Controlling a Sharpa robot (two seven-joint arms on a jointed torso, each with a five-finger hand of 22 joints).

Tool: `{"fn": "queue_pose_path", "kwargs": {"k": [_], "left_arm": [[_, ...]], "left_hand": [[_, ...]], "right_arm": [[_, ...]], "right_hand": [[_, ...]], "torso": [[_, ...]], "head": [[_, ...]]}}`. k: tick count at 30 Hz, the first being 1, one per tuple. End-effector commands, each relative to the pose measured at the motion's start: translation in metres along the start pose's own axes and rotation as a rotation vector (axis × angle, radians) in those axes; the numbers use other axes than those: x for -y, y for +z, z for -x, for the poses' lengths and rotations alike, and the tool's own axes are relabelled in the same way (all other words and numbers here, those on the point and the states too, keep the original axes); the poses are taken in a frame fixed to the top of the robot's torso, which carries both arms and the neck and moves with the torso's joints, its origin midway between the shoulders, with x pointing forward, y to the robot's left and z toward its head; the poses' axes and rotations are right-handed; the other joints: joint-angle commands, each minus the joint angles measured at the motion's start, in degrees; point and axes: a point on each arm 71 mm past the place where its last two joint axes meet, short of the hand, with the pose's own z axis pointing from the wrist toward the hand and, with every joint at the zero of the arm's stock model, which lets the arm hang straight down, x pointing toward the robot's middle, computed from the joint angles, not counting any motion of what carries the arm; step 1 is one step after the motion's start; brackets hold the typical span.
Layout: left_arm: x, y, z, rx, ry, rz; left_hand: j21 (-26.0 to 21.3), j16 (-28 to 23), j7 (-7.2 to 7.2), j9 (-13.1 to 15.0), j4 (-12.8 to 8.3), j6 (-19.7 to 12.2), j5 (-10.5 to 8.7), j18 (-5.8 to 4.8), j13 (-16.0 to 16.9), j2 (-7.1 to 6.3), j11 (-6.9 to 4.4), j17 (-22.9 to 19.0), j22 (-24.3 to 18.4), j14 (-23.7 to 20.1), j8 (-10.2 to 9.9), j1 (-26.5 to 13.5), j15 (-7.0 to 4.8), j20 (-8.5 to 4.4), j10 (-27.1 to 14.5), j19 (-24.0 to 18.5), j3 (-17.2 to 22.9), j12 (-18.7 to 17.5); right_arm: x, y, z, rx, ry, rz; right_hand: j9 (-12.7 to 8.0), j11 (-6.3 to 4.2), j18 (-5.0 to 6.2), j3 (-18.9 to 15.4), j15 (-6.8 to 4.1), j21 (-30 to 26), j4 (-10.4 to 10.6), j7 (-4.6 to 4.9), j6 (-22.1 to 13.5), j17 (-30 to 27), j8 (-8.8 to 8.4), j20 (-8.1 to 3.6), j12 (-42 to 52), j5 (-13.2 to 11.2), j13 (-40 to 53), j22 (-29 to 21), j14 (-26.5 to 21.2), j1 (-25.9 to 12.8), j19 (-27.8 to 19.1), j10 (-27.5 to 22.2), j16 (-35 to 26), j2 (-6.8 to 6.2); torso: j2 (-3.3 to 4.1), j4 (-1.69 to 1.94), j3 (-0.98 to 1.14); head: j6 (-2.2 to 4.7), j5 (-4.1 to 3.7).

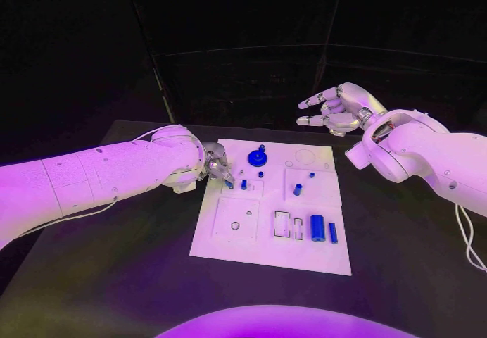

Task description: Assemble the parts on the task board

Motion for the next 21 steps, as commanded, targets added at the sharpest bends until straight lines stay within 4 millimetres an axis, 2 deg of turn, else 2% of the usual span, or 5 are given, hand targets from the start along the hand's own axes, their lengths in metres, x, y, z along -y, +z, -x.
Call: {"fn": "queue_pose_path", "kwargs": {"k": [1,21], "left_arm": [[0.0010,0.0004,-0.0011,-0.015,0.018,0.004],[0.0055,0.0008,-0.0017,-0.009,0.015,-0.005]], "left_hand": [[-0.2,0.2,-0.50,0.1,-5.5,-0.1,0.17,-0.29,-0.1,0.60,-0.51,15.1,-0.1,6.0,0.4,0.0,-0.44,-0.33,-0.1,0.1,5.8,-0.2],[-0.1,0.2,-0.51,0.2,-5.5,-0.2,0.16,-0.31,0.1,0.59,-0.52,15.1,0.0,6.0,0.5,0.0,-0.45,-0.35,0.0,0.1,5.9,-0.1]], "right_arm": [[-0.0014,0.0005,0.0000,-0.004,0.003,0.007],[-0.0013,0.0003,0.0003,-0.004,0.002,0.007]], "right_hand": [[0.0,0.03,0.25,-0.1,0.01,-0.3,0.1,-0.10,-0.4,3.6,0.30,-0.01,-0.1,0.3,0.0,0.0,3.4,-0.1,-0.3,-0.3,-0.4,0.20],[0.0,0.03,0.25,-0.1,0.01,-0.3,0.1,-0.10,-0.4,3.6,0.30,-0.01,-0.1,0.3,0.0,0.0,3.4,-0.1,-0.3,-0.3,-0.4,0.20]], "torso": [[0.00,-0.02,0.00],[0.00,0.01,-0.01]], "head": [[-0.03,-0.02],[-0.21,-0.18]]}}
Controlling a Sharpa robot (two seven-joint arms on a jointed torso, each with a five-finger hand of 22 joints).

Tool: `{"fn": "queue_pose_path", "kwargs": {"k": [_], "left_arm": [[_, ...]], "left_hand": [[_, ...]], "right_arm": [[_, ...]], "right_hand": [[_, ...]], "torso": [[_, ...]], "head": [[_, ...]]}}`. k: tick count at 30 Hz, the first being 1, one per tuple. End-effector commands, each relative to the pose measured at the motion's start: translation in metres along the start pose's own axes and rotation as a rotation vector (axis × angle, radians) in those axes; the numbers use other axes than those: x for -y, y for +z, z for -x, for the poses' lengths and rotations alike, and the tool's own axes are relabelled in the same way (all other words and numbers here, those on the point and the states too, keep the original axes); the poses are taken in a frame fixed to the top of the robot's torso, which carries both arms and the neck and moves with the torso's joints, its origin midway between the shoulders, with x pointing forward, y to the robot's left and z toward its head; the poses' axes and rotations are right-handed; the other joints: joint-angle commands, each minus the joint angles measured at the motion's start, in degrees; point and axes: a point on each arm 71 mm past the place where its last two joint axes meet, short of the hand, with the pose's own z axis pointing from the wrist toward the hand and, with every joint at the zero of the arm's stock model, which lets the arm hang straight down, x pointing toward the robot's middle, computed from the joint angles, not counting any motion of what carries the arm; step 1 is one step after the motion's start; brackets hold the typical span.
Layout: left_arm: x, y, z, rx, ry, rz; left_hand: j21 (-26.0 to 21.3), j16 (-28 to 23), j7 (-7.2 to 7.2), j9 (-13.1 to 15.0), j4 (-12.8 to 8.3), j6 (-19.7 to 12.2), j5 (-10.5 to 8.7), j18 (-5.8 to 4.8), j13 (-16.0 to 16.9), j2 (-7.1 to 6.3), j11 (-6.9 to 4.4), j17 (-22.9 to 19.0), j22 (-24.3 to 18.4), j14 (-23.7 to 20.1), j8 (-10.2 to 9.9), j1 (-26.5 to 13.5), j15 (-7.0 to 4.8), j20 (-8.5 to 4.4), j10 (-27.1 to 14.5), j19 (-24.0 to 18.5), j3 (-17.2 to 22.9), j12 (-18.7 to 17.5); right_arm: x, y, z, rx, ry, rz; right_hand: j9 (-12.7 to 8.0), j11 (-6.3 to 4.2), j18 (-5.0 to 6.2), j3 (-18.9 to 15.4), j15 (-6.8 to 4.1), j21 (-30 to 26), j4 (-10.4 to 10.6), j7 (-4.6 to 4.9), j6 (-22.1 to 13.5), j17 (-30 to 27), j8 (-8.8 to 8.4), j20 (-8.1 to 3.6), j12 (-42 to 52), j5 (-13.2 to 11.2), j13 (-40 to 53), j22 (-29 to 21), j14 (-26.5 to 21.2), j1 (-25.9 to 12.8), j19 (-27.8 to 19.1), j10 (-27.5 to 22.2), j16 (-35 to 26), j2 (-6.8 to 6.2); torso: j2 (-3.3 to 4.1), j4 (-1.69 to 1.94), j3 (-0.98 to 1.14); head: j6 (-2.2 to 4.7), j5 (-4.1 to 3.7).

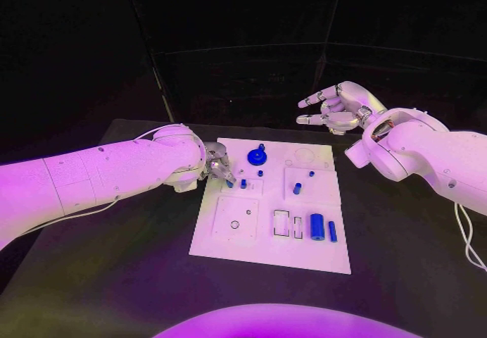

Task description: Assemble the parts on the task board

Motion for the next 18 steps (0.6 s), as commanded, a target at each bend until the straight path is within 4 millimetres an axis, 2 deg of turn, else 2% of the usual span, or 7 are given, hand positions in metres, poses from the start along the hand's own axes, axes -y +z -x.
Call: {"fn": "queue_pose_path", "kwargs": {"k": [1,18], "left_arm": [[0.0008,-0.0001,0.0002,0.002,0.006,0.001],[0.0017,0.0003,-0.0024,-0.034,0.026,0.002]], "left_hand": [[-0.1,0.2,-0.40,0.1,-5.5,0.2,0.12,-0.31,0.1,0.51,-0.54,15.1,0.0,6.0,0.2,-0.1,-0.45,-0.35,0.0,0.1,5.9,-0.1],[0.0,0.2,-0.83,0.5,-5.8,0.5,0.01,-0.37,0.6,-0.64,-0.86,15.1,0.3,6.0,1.2,-0.4,-0.63,-0.48,0.6,0.2,5.4,0.3]], "right_arm": [[-0.0014,0.0003,0.0003,-0.003,0.003,0.007],[-0.0014,0.0000,0.0005,-0.003,0.002,0.009]], "right_hand": [[0.0,0.03,0.25,-0.1,0.02,-0.3,0.1,-0.10,-0.4,3.6,0.30,-0.01,-0.1,0.3,0.0,0.0,3.4,-0.1,-0.3,-0.3,-0.4,0.20],[0.0,0.03,0.25,-0.1,0.01,-0.3,0.2,-0.11,-0.4,3.5,0.32,-0.02,-0.1,0.3,0.0,-0.1,3.4,-0.1,-0.3,-0.3,-0.4,0.24]], "torso": [[0.01,0.02,0.00],[0.00,-0.01,-0.02]], "head": [[0.01,-0.02],[-0.27,-0.10]]}}
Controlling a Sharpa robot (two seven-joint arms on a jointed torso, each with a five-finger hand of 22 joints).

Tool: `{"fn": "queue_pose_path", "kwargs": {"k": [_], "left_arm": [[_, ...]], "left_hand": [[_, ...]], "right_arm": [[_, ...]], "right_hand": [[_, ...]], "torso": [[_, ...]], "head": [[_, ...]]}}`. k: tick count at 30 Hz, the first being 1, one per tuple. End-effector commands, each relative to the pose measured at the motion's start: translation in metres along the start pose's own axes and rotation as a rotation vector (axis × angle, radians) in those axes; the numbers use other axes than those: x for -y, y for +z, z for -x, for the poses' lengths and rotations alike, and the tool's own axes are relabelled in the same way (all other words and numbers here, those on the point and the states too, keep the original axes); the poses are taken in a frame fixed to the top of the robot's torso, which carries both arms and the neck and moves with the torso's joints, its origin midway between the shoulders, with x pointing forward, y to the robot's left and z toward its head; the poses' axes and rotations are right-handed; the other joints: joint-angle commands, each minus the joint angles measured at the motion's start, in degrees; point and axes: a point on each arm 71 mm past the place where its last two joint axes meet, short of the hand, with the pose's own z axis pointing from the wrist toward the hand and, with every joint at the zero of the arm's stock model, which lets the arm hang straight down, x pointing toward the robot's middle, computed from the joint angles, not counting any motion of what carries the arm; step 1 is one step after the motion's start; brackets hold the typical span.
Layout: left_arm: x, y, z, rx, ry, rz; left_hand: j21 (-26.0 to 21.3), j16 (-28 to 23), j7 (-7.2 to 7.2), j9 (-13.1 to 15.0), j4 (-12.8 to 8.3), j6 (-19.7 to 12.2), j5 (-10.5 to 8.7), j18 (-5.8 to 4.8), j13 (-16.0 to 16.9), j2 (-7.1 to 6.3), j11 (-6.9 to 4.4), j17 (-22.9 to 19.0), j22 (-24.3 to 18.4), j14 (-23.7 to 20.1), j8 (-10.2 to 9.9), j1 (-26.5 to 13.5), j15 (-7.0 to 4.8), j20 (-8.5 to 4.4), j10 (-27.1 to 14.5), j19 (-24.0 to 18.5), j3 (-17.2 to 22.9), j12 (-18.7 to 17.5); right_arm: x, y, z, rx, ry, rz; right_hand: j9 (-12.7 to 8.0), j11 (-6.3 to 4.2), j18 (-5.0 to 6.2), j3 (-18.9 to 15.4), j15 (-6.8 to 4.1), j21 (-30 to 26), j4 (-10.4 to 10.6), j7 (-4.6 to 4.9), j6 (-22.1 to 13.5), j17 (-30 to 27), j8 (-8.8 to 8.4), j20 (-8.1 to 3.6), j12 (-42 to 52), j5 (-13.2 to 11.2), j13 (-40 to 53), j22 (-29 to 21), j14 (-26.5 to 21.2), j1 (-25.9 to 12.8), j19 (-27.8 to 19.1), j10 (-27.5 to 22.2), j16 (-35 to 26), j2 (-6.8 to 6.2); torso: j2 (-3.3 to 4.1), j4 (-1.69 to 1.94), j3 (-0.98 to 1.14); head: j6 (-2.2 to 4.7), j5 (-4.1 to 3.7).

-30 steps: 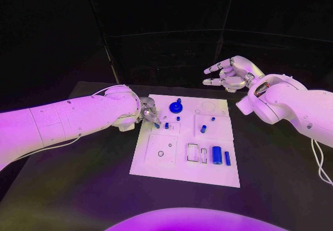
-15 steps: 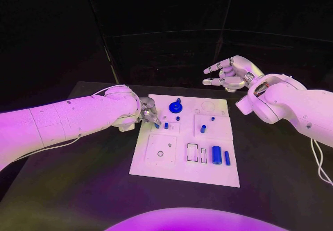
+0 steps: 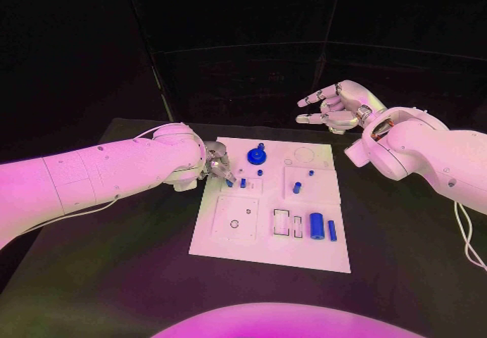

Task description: Assemble the parts on the task board

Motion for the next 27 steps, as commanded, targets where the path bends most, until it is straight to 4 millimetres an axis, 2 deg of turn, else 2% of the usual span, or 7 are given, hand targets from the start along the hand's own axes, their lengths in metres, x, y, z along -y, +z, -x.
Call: {"fn": "queue_pose_path", "kwargs": {"k": [1,12,27], "left_arm": [[0.0003,0.0002,-0.0023,-0.026,0.018,0.003],[-0.0014,0.0001,-0.0019,-0.030,0.020,0.006],[-0.0010,0.0004,-0.0021,-0.033,0.023,0.006]], "left_hand": [[0.0,0.2,-0.60,0.1,-5.8,0.3,0.01,-0.37,0.1,-0.38,-0.42,15.1,0.0,6.2,0.3,-0.1,-0.42,-0.31,0.2,0.0,5.4,0.3],[0.2,0.2,-0.75,0.1,-5.9,0.5,0.03,-0.42,0.2,-0.55,-0.54,15.1,0.3,6.2,0.6,0.0,-0.48,-0.36,0.4,0.1,5.3,0.4],[0.4,0.2,-0.89,0.2,-5.9,0.8,0.01,-0.46,0.8,-0.64,-0.64,15.1,0.5,6.2,0.8,-0.1,-0.55,-0.41,0.9,0.2,5.2,0.9]], "right_arm": [[-0.0014,0.0002,0.0004,-0.003,0.002,0.009],[-0.0013,0.0005,0.0003,-0.003,0.002,0.008],[-0.0014,0.0008,0.0002,-0.002,0.002,0.009]], "right_hand": [[0.0,0.02,0.25,-0.1,0.01,-0.3,0.2,-0.11,-0.4,3.5,0.32,-0.02,-0.1,0.3,-0.1,-0.1,3.4,-0.1,-0.3,-0.3,-0.4,0.25],[0.0,0.02,0.25,-0.1,0.01,-0.3,0.2,-0.11,-0.4,3.5,0.33,-0.02,-0.1,0.3,-0.1,-0.1,3.4,0.0,-0.3,-0.3,-0.4,0.25],[0.0,0.02,0.25,-0.1,0.01,-0.3,0.2,-0.11,-0.4,3.5,0.33,-0.02,-0.1,0.3,-0.1,-0.1,3.4,0.0,-0.3,-0.3,-0.4,0.25]], "torso": [[-0.02,0.01,-0.01],[0.02,0.03,-0.04],[-0.01,0.00,0.03]], "head": [[-0.14,-0.09],[-0.31,-0.15],[-0.45,-0.09]]}}
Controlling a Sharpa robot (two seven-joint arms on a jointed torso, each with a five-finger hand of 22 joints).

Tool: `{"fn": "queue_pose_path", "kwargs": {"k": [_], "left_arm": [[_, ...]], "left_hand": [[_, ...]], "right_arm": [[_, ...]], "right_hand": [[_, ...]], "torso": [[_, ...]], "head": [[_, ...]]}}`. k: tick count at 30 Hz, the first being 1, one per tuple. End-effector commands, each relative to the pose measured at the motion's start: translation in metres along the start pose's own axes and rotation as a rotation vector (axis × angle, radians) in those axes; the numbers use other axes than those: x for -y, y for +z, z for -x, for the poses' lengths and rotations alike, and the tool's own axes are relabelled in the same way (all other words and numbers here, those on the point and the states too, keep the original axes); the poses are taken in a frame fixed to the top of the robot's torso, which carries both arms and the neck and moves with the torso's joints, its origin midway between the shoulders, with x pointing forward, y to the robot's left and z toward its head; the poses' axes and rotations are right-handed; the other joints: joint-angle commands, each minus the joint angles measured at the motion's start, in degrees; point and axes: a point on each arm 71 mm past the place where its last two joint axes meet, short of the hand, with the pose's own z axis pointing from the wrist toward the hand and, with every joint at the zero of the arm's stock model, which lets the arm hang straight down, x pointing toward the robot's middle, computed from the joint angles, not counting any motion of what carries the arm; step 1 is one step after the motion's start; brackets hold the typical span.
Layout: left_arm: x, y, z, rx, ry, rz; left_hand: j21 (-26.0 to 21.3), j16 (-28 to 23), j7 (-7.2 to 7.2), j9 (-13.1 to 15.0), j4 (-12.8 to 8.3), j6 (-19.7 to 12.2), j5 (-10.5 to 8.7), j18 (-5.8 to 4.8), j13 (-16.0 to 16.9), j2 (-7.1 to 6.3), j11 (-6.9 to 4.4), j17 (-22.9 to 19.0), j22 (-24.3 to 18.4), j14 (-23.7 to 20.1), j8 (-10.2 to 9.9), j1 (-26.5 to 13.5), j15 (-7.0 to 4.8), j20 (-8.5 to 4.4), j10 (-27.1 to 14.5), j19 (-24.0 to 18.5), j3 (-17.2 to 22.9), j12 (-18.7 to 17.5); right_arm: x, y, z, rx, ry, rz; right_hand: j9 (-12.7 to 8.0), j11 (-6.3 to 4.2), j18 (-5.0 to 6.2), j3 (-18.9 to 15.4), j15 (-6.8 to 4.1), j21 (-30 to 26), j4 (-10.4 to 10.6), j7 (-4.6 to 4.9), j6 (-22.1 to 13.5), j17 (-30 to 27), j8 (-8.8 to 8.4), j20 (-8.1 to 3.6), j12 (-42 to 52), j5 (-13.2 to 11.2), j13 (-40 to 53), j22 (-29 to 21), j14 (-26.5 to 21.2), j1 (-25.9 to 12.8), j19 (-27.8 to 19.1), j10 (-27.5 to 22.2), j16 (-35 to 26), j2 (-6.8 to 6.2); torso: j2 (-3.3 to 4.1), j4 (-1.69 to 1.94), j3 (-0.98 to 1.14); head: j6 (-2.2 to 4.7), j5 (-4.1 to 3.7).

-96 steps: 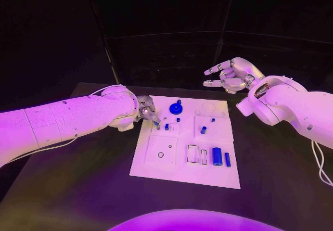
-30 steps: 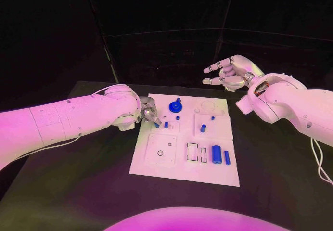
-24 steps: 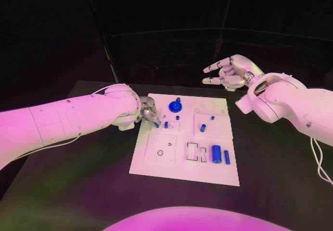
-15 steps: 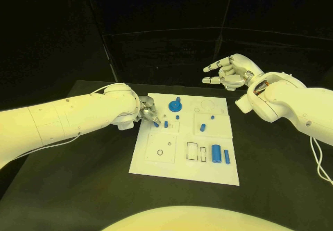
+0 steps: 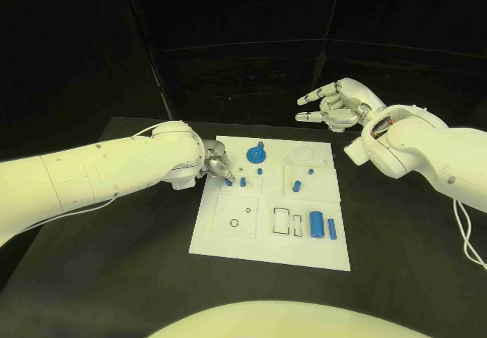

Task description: Assemble the parts on the task board

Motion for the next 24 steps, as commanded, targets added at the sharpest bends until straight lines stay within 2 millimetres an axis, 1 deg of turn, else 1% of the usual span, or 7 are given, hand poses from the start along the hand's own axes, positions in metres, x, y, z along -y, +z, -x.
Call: {"fn": "queue_pose_path", "kwargs": {"k": [1,9,13,17,24], "left_arm": [[0.0007,0.0005,-0.0023,-0.021,0.015,0.002],[0.0020,0.0016,-0.0024,-0.026,0.018,0.003],[0.0021,0.0021,-0.0021,-0.026,0.019,0.004],[0.0021,0.0026,-0.0018,-0.026,0.019,0.005],[0.0027,0.0033,-0.0019,-0.031,0.022,0.006]], "left_hand": [[0.4,0.2,-0.31,0.1,-4.8,0.2,0.27,-0.46,0.2,0.05,-0.13,15.1,0.1,6.0,0.3,0.5,-0.40,-0.42,0.4,0.2,4.4,0.3],[0.6,0.2,-0.73,0.0,-4.1,0.9,0.11,-0.54,0.8,-0.62,-0.42,15.1,0.4,6.0,0.5,-0.5,-0.62,-0.61,1.1,0.3,2.7,0.7],[0.7,0.2,-1.05,-0.3,-3.0,1.5,0.01,-0.58,1.2,-1.00,-0.68,15.1,0.7,6.0,0.4,-1.7,-0.83,-0.79,1.4,0.4,0.4,1.0],[0.8,0.2,-1.24,-0.7,-1.2,2.2,-0.05,-0.63,1.4,-0.90,-0.85,15.1,0.9,6.0,0.2,-2.8,-1.02,-1.00,1.5,0.5,-2.8,1.1],[0.9,0.2,-1.29,-1.0,-0.6,2.5,-0.05,-0.66,1.6,-0.69,-0.88,15.1,1.1,6.0,0.1,-3.0,-1.07,-1.08,1.6,0.6,-4.1,1.2]], "right_arm": [[-0.0016,0.0004,0.0003,-0.002,0.002,0.009],[-0.0016,0.0003,0.0004,-0.002,0.002,0.009],[-0.0015,0.0002,0.0005,-0.001,0.002,0.009],[-0.0016,0.0002,0.0004,-0.002,0.002,0.009],[-0.0026,0.0012,-0.0015,-0.010,0.005,0.010]], "right_hand": [[0.0,0.02,0.25,-0.1,0.01,-0.3,0.2,-0.11,-0.4,3.5,0.32,-0.02,-0.1,0.3,-0.1,-0.1,3.4,0.0,-0.3,-0.3,-0.4,0.25],[0.0,0.02,0.25,-0.1,0.01,-0.3,0.2,-0.11,-0.4,3.5,0.32,-0.02,-0.1,0.3,-0.1,-0.1,3.4,0.0,-0.3,-0.3,-0.4,0.25],[0.0,0.02,0.25,-0.1,0.01,-0.3,0.2,-0.11,-0.4,3.5,0.33,-0.02,-0.1,0.3,-0.1,-0.1,3.4,0.0,-0.3,-0.3,-0.4,0.26],[0.0,0.01,0.26,-0.1,0.00,-0.3,0.1,-0.12,-0.4,3.4,0.35,-0.02,-0.1,0.3,-0.1,-0.1,3.4,0.1,-0.3,-0.4,-0.4,0.29],[0.0,0.01,0.26,-0.1,0.00,-0.3,0.1,-0.12,-0.4,3.4,0.35,-0.02,-0.1,0.3,-0.1,-0.1,3.4,0.1,-0.3,-0.4,-0.4,0.29]], "torso": [[-0.02,-0.02,0.01],[-0.01,-0.04,0.03],[-0.02,-0.04,0.01],[-0.02,-0.02,0.02],[-0.01,-0.04,0.01]], "head": [[-0.04,0.05],[-0.07,0.04],[-0.11,0.04],[-0.14,0.03],[-0.18,0.00]]}}
